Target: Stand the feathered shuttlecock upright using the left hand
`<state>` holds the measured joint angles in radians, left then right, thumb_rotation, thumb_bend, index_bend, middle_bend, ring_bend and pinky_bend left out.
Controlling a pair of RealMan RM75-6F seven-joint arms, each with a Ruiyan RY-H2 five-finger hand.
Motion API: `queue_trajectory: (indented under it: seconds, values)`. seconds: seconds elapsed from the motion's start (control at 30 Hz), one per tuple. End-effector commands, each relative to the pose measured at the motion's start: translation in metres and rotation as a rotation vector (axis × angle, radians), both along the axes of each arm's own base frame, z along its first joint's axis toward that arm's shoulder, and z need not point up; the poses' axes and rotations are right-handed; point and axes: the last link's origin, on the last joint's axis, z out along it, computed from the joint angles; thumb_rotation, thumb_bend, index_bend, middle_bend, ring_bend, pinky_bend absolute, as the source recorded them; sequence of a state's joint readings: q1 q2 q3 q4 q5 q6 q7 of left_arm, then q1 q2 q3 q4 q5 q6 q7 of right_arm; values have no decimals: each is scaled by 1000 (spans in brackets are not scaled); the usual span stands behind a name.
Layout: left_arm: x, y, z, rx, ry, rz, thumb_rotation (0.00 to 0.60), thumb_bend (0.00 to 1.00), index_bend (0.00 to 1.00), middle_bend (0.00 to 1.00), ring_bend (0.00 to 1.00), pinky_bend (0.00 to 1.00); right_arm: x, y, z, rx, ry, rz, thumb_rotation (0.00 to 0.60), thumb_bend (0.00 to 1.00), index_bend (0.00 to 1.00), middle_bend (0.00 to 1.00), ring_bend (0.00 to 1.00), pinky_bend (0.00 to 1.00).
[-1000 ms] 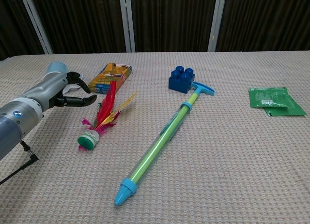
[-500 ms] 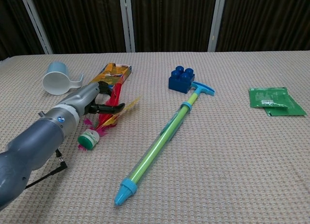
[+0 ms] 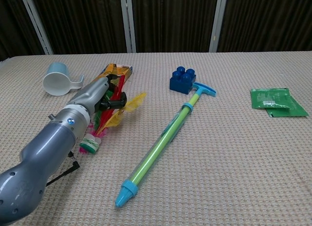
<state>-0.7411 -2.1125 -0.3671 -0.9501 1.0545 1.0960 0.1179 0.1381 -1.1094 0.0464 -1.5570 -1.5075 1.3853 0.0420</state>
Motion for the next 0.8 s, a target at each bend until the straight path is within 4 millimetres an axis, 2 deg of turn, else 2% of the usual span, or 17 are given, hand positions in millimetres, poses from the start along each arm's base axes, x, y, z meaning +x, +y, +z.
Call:
queue_trajectory:
  seconds: [0.03, 0.17, 0.33, 0.63, 0.7, 0.8]
  values:
    - [-2, -8, 11, 36, -53, -42, 383, 608, 705, 0, 0, 0, 0, 1, -2, 3, 2, -1, 600, 78, 0, 0, 0, 0]
    - [-3, -22, 23, 46, -107, -96, 385, 611, 713, 0, 0, 0, 3, 1, -3, 3, 7, 7, 600, 78, 0, 0, 0, 0]
    - [-12, -53, 40, 1, -166, -179, 384, 592, 729, 6, 0, 0, 4, 3, -3, -7, 14, 10, 600, 78, 0, 0, 0, 0]
    - [-35, -90, 70, -3, -140, -318, 385, 580, 725, 9, 0, 0, 5, 2, -8, -1, 27, 9, 600, 78, 0, 0, 0, 0]
    - [-38, -96, 75, 2, -150, -323, 386, 570, 692, 9, 0, 0, 5, 1, -9, 4, 30, 5, 600, 78, 0, 0, 0, 0]
    - [-43, -104, 84, 10, -139, -338, 387, 503, 565, 2, 0, 0, 6, 0, -11, 6, 34, 4, 600, 78, 0, 0, 0, 0]
